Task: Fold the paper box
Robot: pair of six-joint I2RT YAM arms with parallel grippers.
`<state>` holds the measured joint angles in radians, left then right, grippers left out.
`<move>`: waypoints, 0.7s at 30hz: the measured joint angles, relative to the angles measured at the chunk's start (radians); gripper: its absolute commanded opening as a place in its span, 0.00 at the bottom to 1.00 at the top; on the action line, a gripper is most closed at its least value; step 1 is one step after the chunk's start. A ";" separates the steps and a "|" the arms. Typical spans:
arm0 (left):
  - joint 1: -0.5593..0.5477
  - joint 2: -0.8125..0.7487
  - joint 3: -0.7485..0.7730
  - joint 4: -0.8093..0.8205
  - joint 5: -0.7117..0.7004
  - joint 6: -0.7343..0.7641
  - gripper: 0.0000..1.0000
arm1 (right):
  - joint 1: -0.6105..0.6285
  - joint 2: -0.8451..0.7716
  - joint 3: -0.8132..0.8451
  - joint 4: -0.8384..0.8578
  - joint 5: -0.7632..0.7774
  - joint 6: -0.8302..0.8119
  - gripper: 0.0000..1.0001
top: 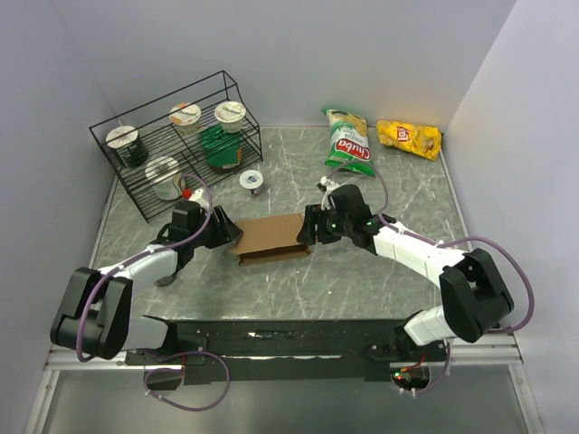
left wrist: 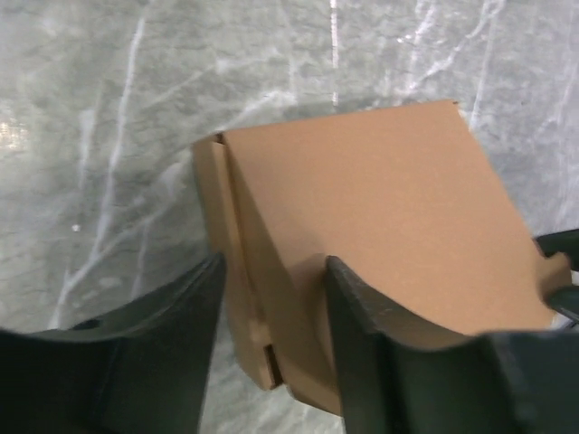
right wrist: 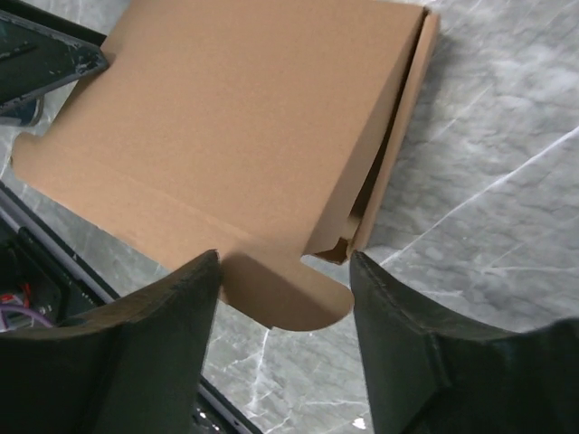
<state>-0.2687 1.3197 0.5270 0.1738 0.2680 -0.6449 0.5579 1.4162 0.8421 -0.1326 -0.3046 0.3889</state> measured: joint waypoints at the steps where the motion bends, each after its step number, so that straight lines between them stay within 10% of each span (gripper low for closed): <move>1: 0.000 -0.003 -0.002 0.003 0.005 -0.004 0.45 | 0.000 0.003 -0.007 0.011 -0.006 0.007 0.58; 21: 0.003 -0.005 -0.058 0.077 0.022 -0.034 0.23 | -0.008 0.121 -0.060 0.112 -0.027 0.037 0.24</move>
<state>-0.2657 1.3144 0.4686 0.2508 0.2897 -0.6788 0.5499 1.5368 0.7818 -0.0208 -0.3313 0.4263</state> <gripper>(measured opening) 0.229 0.256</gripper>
